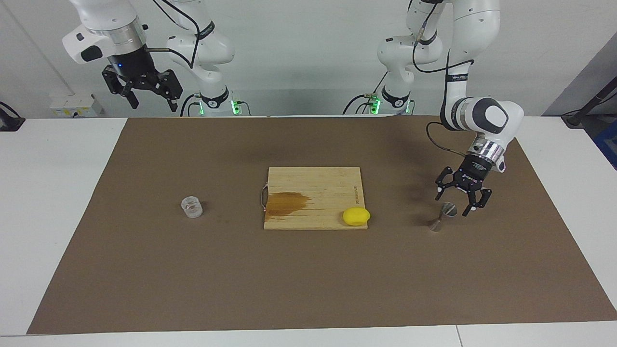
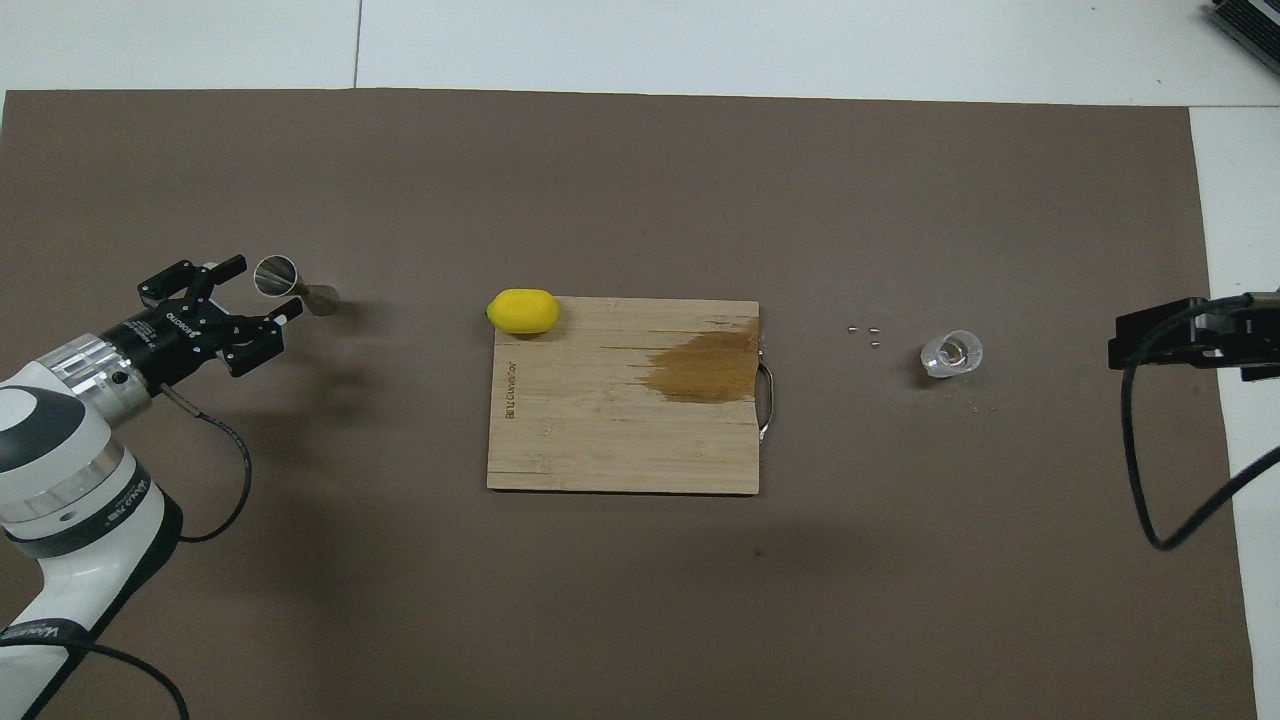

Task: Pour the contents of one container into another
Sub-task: 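Reach the open left gripper toward the small steel cup, then close the left gripper around the steel cup, then lift the steel cup with the left gripper and carry it over the board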

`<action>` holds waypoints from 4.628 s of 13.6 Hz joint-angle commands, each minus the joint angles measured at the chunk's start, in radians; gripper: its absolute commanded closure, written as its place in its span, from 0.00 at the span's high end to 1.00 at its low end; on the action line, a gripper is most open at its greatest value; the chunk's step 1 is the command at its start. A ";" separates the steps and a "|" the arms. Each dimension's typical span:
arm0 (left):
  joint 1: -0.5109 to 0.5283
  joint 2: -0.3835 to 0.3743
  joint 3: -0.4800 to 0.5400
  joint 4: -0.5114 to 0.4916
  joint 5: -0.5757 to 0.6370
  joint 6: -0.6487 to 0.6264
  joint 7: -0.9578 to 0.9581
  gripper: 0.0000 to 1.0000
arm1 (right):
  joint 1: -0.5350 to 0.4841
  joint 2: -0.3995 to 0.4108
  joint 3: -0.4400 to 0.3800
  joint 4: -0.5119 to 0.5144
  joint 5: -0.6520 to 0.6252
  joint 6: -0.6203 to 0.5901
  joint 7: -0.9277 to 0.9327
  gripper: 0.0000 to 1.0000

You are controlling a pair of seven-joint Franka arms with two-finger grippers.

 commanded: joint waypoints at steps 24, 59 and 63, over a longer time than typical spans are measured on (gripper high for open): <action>-0.059 0.043 0.010 0.053 -0.147 0.105 0.039 0.76 | -0.014 -0.014 0.004 -0.017 0.026 0.003 -0.030 1.00; -0.748 0.106 -0.105 0.322 -0.278 0.484 -0.016 0.00 | -0.014 -0.014 0.004 -0.017 0.026 0.003 -0.030 1.00; -0.791 0.141 -0.118 0.323 -0.285 0.535 -0.013 0.00 | -0.013 -0.014 0.004 -0.017 0.026 0.003 -0.030 1.00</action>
